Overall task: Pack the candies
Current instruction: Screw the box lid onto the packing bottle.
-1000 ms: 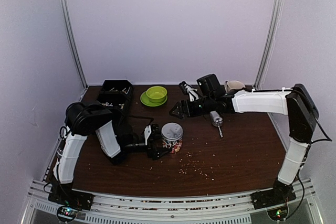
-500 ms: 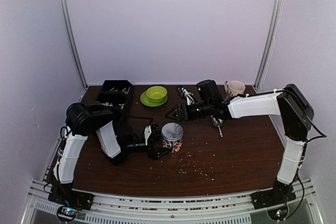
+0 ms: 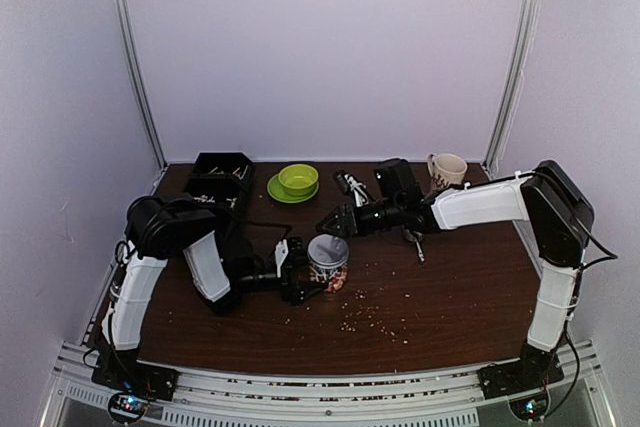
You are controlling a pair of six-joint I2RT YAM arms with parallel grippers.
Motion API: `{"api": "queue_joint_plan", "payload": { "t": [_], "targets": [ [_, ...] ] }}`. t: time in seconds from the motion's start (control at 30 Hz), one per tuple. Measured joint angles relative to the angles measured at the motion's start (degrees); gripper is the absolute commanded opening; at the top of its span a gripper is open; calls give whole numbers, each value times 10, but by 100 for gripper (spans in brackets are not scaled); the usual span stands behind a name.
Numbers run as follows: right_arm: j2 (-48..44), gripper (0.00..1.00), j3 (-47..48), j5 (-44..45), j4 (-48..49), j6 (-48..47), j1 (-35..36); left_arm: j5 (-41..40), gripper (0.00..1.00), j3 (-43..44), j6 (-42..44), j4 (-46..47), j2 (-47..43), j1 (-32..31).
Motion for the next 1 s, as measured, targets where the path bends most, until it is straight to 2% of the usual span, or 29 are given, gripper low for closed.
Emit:
{"api": "queue_joint_plan", "payload": {
  "t": [0.13,0.37,1.0],
  "targets": [
    [0,43,-7,-3,3,1,0,0,85,0,-1,0,0,0],
    [0,28,-17,-4,6,1,0,0,85,0,-2,0,0,0],
    [-26,15,-72,13,43,-2,-3,0,85,0,-2,4,2,-1]
  ]
}}
